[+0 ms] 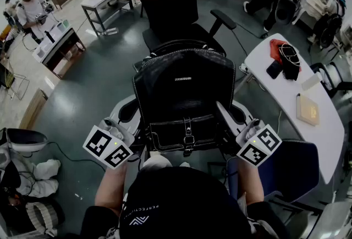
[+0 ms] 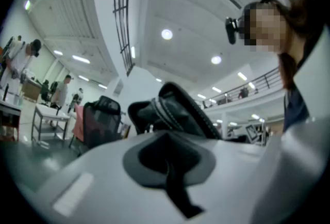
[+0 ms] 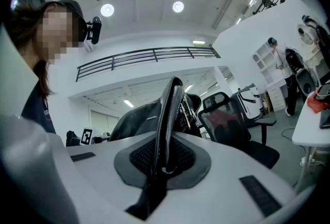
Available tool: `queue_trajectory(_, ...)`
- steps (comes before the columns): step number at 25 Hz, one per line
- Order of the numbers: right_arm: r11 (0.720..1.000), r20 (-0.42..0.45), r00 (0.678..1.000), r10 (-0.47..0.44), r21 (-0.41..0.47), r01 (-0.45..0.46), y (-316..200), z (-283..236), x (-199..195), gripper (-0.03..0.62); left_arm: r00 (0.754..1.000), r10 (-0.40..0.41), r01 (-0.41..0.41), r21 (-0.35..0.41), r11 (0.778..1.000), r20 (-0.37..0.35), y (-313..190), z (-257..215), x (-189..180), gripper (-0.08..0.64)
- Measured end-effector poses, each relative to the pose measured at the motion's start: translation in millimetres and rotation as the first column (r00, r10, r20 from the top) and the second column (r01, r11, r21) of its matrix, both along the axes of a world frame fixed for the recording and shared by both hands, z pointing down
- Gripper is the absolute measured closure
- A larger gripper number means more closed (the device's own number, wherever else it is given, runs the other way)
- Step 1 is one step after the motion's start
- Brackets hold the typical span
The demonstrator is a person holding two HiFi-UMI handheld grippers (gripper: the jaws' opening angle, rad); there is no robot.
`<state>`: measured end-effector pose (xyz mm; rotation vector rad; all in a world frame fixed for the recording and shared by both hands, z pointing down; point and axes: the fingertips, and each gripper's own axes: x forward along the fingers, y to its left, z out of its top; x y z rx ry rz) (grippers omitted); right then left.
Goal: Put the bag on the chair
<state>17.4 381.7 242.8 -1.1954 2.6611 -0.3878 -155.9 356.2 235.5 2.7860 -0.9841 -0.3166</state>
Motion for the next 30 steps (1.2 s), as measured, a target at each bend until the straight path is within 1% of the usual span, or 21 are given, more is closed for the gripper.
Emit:
queue_trajectory(9, 0.999, -0.029, 0.999, -0.017, -0.039, 0.015, -9.7, 9.6, -1.9, 0.572, 0.999, -0.045, 0.045, -0.058, 0.997, 0.003, -5.8, 14.0, -2.9, 0.558)
queue_trajectory(19, 0.995, -0.009, 1.000, -0.017, -0.102, 0.016, -9.1, 26.2, 3.7, 0.572, 0.998, -0.052, 0.054, -0.103, 0.993, 0.020, -7.1, 30.2, 2.4, 0.558)
queue_trajectory(21, 0.994, -0.016, 1.000, -0.014, -0.112, 0.012, -7.1, 30.9, 7.6, 0.572, 0.998, -0.052, 0.054, -0.115, 0.992, 0.022, -5.0, 35.3, 6.3, 0.558)
queue_trajectory(26, 0.991, -0.020, 1.000, -0.022, -0.132, 0.019, 8.6, 46.6, 31.2, 0.571, 0.997, -0.068, 0.072, -0.137, 0.988, 0.039, 13.0, 51.6, 29.9, 0.558)
queue_trajectory(30, 0.987, -0.014, 1.000, -0.020, -0.159, 0.018, 1.2, 54.0, 30.1, 0.571, 0.996, -0.073, 0.080, -0.161, 0.984, 0.050, 4.1, 58.7, 28.1, 0.558)
